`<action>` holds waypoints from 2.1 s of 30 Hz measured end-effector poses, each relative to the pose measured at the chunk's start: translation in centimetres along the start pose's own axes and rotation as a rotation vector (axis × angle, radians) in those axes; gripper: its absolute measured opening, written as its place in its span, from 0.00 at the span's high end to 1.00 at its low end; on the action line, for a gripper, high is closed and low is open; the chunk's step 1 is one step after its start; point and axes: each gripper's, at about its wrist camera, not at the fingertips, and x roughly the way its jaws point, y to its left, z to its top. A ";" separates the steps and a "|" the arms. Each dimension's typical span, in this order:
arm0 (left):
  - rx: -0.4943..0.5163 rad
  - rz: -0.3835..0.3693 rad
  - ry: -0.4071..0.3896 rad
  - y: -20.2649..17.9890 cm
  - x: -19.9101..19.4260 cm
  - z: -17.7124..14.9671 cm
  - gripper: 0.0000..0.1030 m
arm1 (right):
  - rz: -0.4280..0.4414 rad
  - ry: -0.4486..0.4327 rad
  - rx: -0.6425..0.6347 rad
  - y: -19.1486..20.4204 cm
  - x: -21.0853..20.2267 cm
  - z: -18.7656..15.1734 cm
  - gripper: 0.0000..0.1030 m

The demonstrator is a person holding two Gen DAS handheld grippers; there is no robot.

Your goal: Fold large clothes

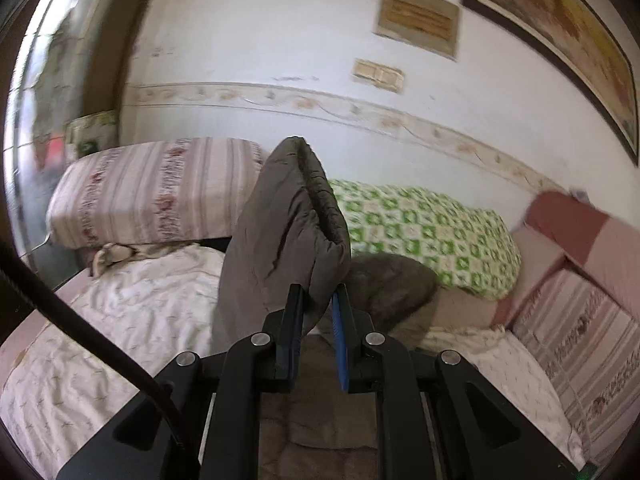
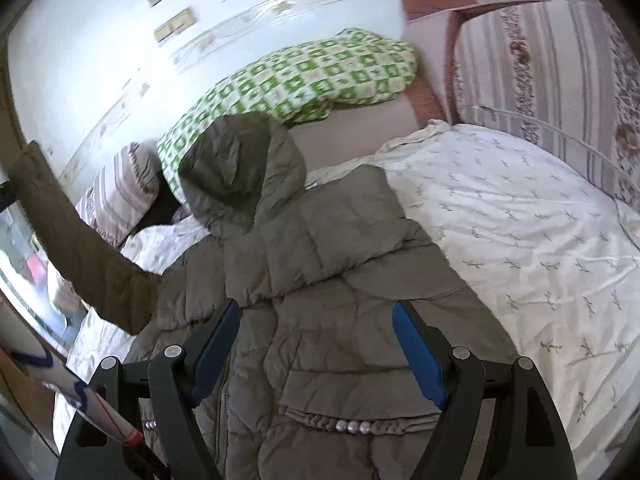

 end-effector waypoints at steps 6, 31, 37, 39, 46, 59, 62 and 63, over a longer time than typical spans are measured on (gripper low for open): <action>0.079 -0.075 0.091 -7.7 4.1 -4.3 0.87 | -0.013 -0.040 0.055 -2.2 -1.4 1.0 0.19; 0.180 -0.178 0.277 -16.9 7.8 -14.4 0.59 | -0.064 -0.022 0.192 -8.2 -2.2 1.6 0.19; 0.049 -0.009 0.281 -3.5 4.1 -12.8 0.46 | 0.034 0.041 0.148 -6.7 -0.8 0.9 0.24; -0.014 0.063 0.273 0.8 3.6 -12.9 0.41 | 0.083 0.073 0.124 -5.8 0.1 0.6 0.28; -0.142 0.154 0.244 9.5 8.1 -14.7 0.41 | 0.202 0.179 0.203 -2.1 3.3 1.4 0.44; -0.265 0.059 0.359 13.2 16.5 -15.9 0.41 | 0.035 0.268 0.354 0.0 17.6 6.3 0.47; -0.268 0.072 0.363 13.6 16.8 -16.0 0.41 | 0.036 0.272 0.413 -1.0 18.9 6.3 0.47; -0.279 0.069 0.364 13.8 16.9 -16.0 0.41 | 0.026 0.284 0.415 -1.1 19.4 6.2 0.47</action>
